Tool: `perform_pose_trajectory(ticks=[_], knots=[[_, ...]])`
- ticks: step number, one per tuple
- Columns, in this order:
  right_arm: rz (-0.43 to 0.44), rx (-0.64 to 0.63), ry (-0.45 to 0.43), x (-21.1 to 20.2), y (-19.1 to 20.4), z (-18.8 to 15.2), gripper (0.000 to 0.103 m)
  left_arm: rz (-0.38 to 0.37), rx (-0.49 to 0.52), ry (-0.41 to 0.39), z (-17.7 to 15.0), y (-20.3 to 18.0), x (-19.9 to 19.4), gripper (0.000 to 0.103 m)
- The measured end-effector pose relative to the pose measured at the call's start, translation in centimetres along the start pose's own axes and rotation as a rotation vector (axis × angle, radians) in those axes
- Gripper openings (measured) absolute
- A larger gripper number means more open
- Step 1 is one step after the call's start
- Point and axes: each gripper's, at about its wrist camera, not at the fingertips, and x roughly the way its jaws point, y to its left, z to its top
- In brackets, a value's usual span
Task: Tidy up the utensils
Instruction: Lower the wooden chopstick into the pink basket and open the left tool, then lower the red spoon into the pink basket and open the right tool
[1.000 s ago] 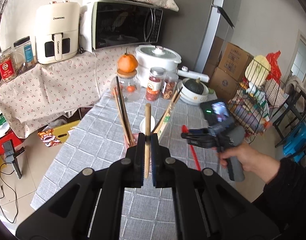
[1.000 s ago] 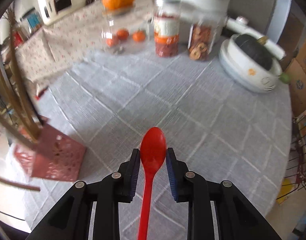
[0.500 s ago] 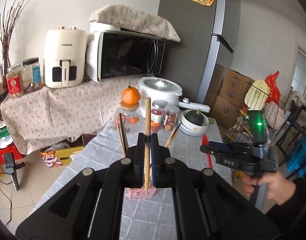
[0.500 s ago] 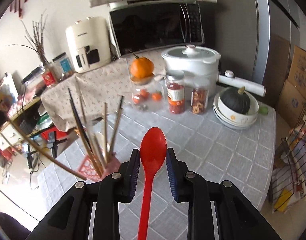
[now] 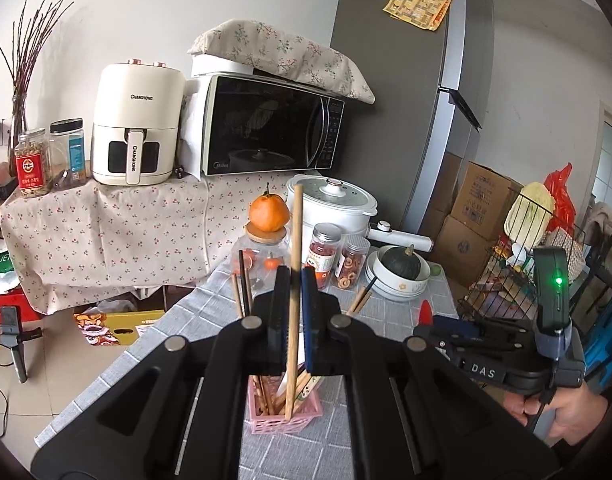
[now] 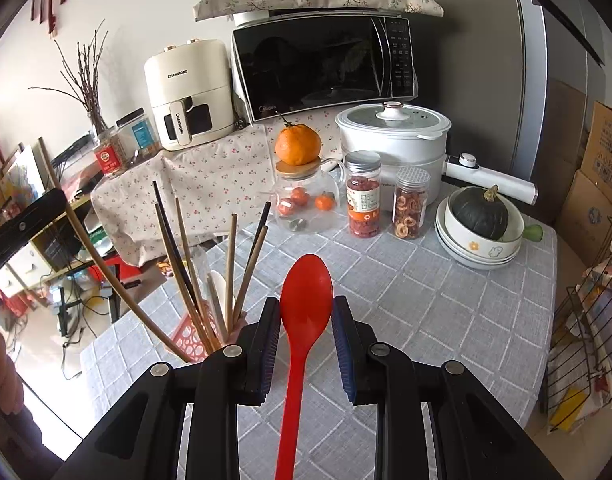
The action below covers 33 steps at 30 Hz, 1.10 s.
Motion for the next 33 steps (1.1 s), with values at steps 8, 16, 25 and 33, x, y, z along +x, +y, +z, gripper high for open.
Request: perform_pose_trajectory(ticks=[8,16,25,33], knots=[[0.000,0.000,-0.002,0.0,-0.1,0.0,0.027,0.011,0.001,0.020,0.0,-0.1,0.6,0.006],[0.002,-0.004,-0.016,-0.3,0.2,-0.1,0.027,0.007,0.008,0.163,-1.5,0.3,4.4,0.007],[0.042,-0.021,-0.126,-2.2,2.1,0.7,0.027,-0.002,-0.139,0.219,-1.5,2.4,4.5,0.043],[0.091,-0.006,-0.265,-3.3,5.5,2.1,0.027,0.151,-0.161,0.370,-2.4,5.1,3.4,0.058]])
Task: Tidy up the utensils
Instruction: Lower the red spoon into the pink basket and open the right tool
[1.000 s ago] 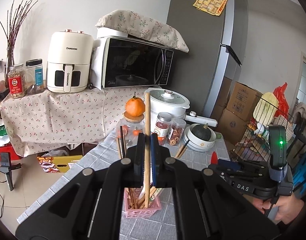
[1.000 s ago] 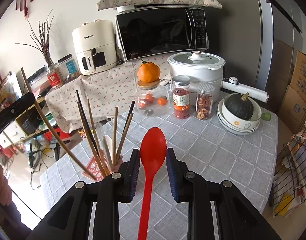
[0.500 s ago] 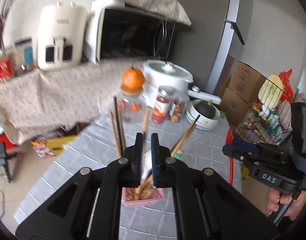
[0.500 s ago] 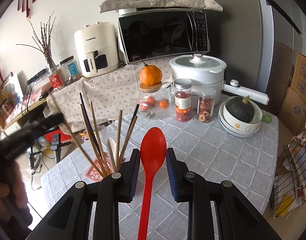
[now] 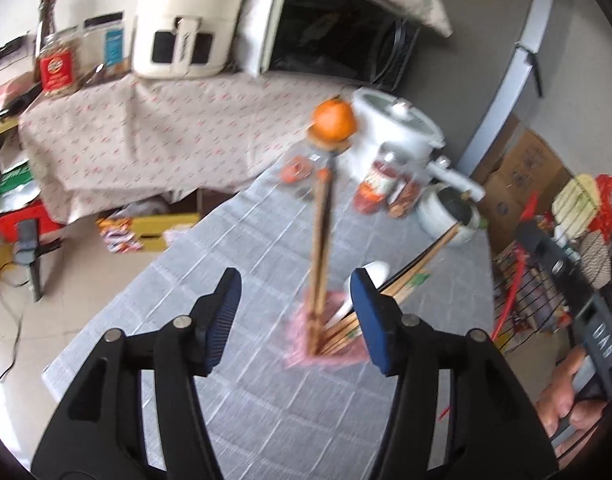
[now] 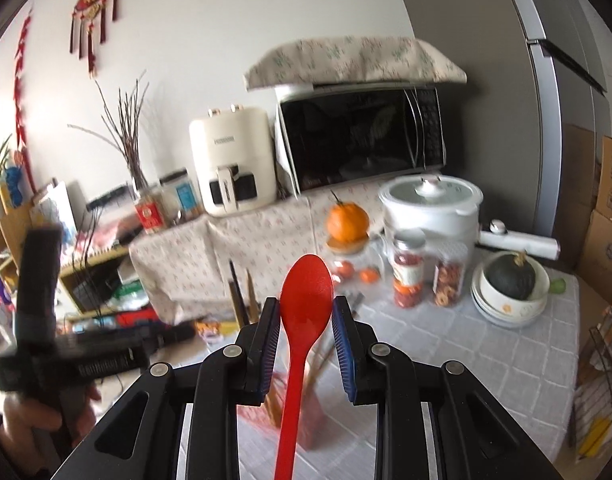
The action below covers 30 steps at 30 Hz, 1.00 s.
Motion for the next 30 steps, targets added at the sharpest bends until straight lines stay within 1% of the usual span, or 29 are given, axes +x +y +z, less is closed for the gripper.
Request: perform_pose_trajectory(ticks=[3,5,8,10,12,13,15,19,21,23,25,26,27,30], knots=[[-0.004,0.007,-0.055,0.7,1.4,0.6,0.027,0.050,-0.030,0.062,-0.5,1.5,0.4,0.058],[-0.023,-0.012,-0.103,1.3,2.5,0.7,0.027,0.073,-0.047,0.095,-0.9,2.5,0.5,0.058],[-0.044,0.015,-0.145,2.8,3.4,0.6,0.027,0.064,-0.069,0.126,-1.2,3.3,0.4,0.058],[-0.068,0.042,-0.166,3.8,3.6,0.2,0.027,0.059,-0.070,0.128,-1.1,3.5,0.2,0.058],[-0.124,0.036,-0.199,4.7,4.2,-0.4,0.027,0.068,-0.067,0.125,-1.0,3.7,0.0,0.058],[-0.169,0.015,-0.224,5.2,4.7,-0.9,0.027,0.072,-0.070,0.124,-0.9,3.8,-0.1,0.058],[-0.222,-0.006,-0.253,5.9,5.2,-1.7,0.027,0.071,-0.077,0.121,-0.8,4.0,-0.2,0.058],[-0.265,-0.014,-0.257,6.7,5.8,-3.0,0.027,0.064,-0.085,0.124,-0.6,4.5,-0.3,0.058],[-0.284,-0.040,-0.258,7.0,6.3,-3.8,0.028,0.062,-0.089,0.127,-0.6,4.6,-0.2,0.058],[-0.289,-0.052,-0.251,7.3,6.5,-4.3,0.028,0.061,-0.091,0.129,-0.6,4.6,-0.2,0.058],[-0.284,-0.041,-0.219,7.4,6.3,-4.7,0.037,0.062,-0.087,0.132,-0.7,4.5,-0.2,0.058],[-0.275,-0.025,-0.207,7.3,6.0,-4.8,0.045,0.063,-0.084,0.135,-0.8,4.4,-0.2,0.058],[-0.265,-0.015,-0.202,7.3,5.8,-4.7,0.047,0.062,-0.082,0.137,-0.8,4.4,-0.1,0.058],[-0.253,0.005,-0.169,6.7,5.2,-4.1,0.048,0.041,-0.087,0.150,-0.9,4.3,-0.1,0.061]])
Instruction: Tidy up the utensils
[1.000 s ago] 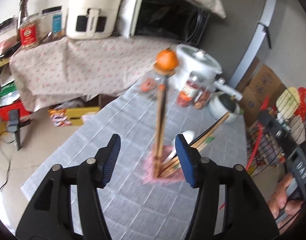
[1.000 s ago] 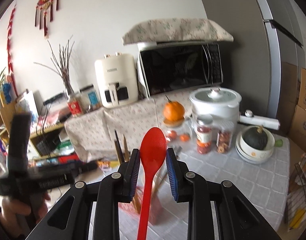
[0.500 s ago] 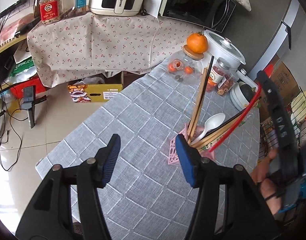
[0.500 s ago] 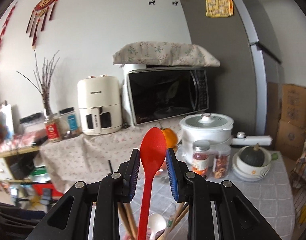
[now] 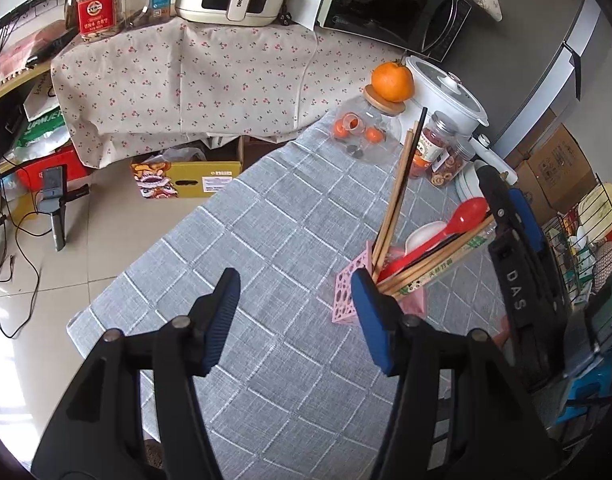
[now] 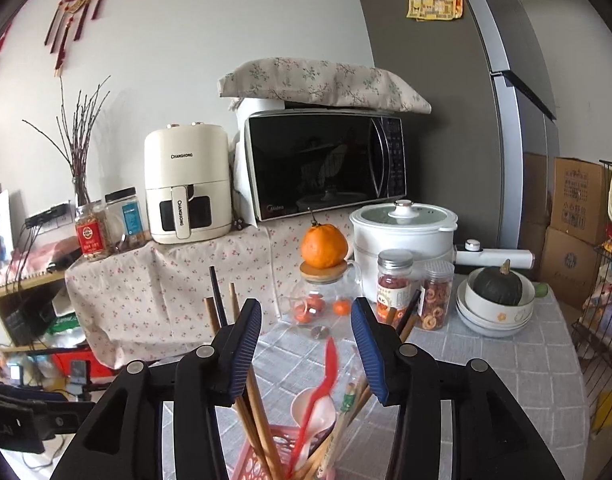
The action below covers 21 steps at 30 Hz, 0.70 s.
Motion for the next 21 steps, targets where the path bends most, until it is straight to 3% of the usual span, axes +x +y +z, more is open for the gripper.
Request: perform_pose_trajectory(ticks=[4,10,16,18,21], knots=[[0.021,-0.012,0.038,-1.5,-1.1,1.6,0.058,-0.038,0.004,0.013,-0.4,-0.4,0.0,0.068],[0.011,-0.042,0.089,-4.8,-3.9,4.0,0.077,-0.022,0.032,-0.024,-1.7,-1.8,-0.7,0.083],[-0.027,-0.023,0.259,-7.0,-7.9,4.5,0.085,0.006,0.092,-0.023,-3.3,-4.3,-1.9,0.093],[-0.038,-0.031,0.286,-7.9,-8.6,4.2,0.092,0.010,0.107,-0.018,-3.7,-5.0,-2.2,0.102],[-0.058,-0.069,0.334,-9.4,-9.1,3.5,0.103,0.036,0.149,-0.057,-4.5,-6.3,-3.4,0.102]])
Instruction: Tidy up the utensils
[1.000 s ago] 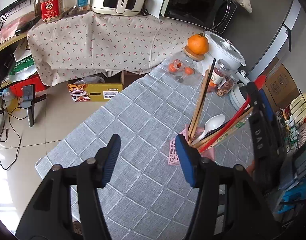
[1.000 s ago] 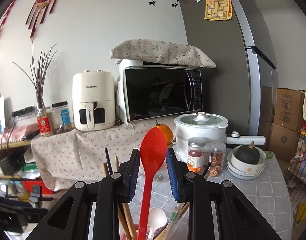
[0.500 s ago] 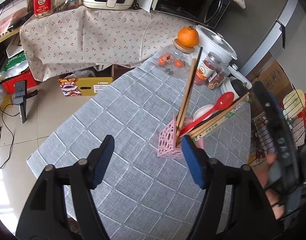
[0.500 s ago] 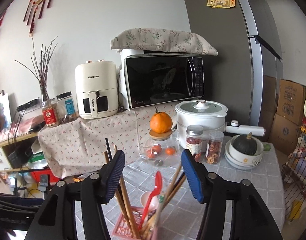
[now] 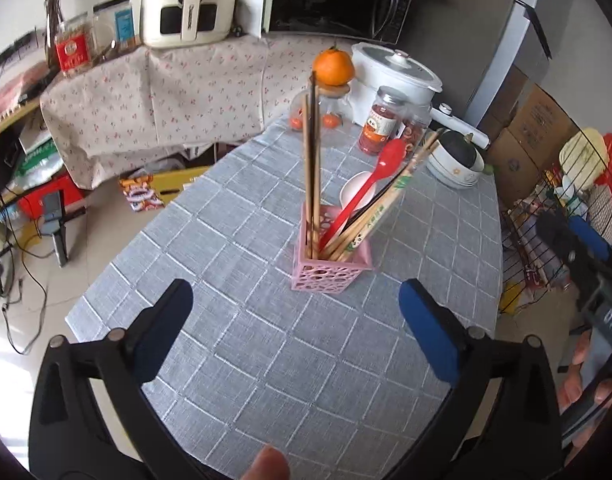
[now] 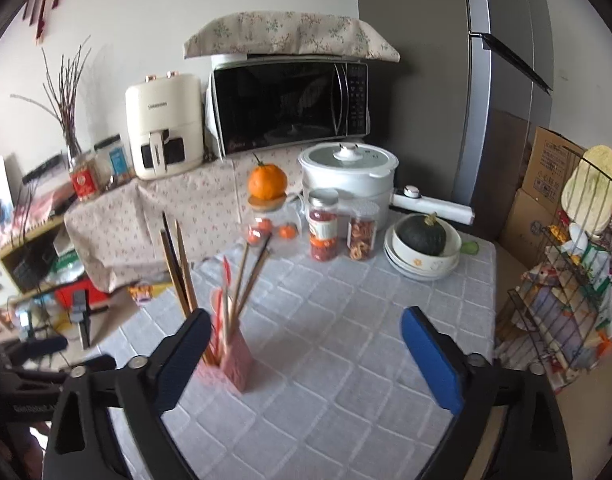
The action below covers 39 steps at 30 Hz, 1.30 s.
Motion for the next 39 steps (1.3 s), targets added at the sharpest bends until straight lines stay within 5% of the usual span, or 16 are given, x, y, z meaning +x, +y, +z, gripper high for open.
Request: perform_pose_trajectory(ticks=[15,39], knots=[[-0.016,-0.016,0.145,0.1,-1.5,-1.9,0.103,0.074,0.089,-0.122,-0.4,-3.3,-2.6,0.102],[-0.007,-0.019,0.153,0.6,-1.1,-2.1,0.103,0.079,0.087,-0.146,-0.8,-4.0,-2.9,0.102]])
